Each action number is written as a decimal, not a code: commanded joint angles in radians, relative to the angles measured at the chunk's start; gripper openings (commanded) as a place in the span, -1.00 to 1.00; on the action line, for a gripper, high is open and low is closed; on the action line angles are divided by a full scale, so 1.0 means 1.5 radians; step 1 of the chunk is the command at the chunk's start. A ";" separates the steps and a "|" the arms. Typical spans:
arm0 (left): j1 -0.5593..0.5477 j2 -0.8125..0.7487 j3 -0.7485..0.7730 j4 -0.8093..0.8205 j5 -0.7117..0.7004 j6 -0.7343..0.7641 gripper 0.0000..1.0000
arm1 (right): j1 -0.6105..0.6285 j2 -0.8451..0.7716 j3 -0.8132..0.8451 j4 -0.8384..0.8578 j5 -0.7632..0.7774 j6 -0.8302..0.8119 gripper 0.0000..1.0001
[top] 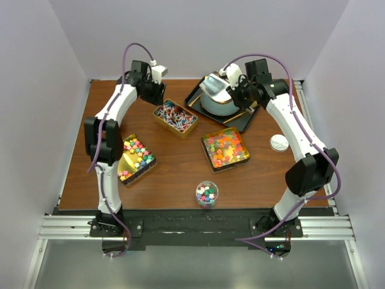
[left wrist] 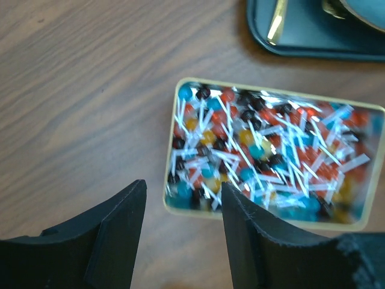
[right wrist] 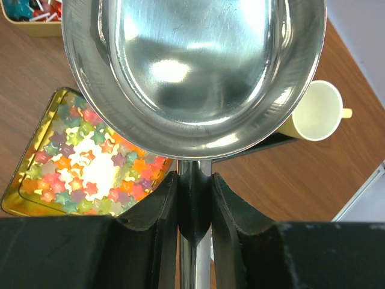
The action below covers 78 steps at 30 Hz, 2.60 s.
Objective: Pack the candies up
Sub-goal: Adjust the storage box at the center of the board, then scoop the fake candies from the storage box.
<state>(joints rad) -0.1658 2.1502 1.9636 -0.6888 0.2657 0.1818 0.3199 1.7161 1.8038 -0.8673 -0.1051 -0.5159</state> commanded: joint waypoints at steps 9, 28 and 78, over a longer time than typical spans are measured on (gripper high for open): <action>-0.012 0.103 0.071 0.032 -0.076 -0.062 -0.03 | -0.003 -0.020 0.005 0.025 0.012 -0.010 -1.00; -0.015 -0.012 -0.142 0.000 -0.014 -0.083 -0.64 | -0.002 0.000 0.027 0.010 -0.029 -0.024 -1.00; 0.002 -0.400 -0.510 0.046 0.112 -0.126 0.14 | 0.155 0.275 0.311 -0.477 0.163 -0.639 -1.00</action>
<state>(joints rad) -0.1761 1.5799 1.2140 -0.6441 0.4416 -0.0380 0.5026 2.0937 2.1891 -1.3293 -0.0216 -1.3792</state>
